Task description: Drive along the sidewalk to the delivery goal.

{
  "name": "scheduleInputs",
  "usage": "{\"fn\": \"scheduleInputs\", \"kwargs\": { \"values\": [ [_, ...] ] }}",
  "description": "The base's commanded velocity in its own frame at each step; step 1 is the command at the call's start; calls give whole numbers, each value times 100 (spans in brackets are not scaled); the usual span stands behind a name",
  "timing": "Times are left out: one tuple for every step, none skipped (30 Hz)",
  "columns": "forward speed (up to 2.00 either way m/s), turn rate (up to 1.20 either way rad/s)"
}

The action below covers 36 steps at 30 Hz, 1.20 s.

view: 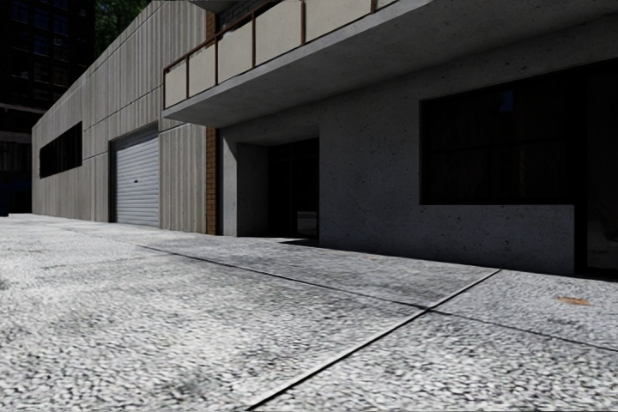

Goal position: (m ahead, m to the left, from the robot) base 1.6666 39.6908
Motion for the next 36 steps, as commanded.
{"fn": "scheduleInputs", "kwargs": {
  "values": [
    [0,-120],
    [0,-120],
    [0,-120],
    [0,-120],
    [0,-120],
    [0,-120],
    [0,-120],
    [0,-120],
    [0,-120],
    [0,-120],
    [0,-120],
    [0,-120],
    [0,-120],
    [0,-120],
    [0,-120],
    [0,-120],
    [0,-120],
    [0,-120],
    [0,-120],
    [0,-120],
    [0,-120],
    [0,-120],
    [0,-120],
    [0,-120],
    [0,-120],
    [0,-120],
    [0,-120],
    [0,-120],
    [0,-120],
    [0,-120],
    [0,-120],
    [0,-120],
    [0,-120],
    [0,-120],
    [0,-120],
    [0,-120]
  ]
}}
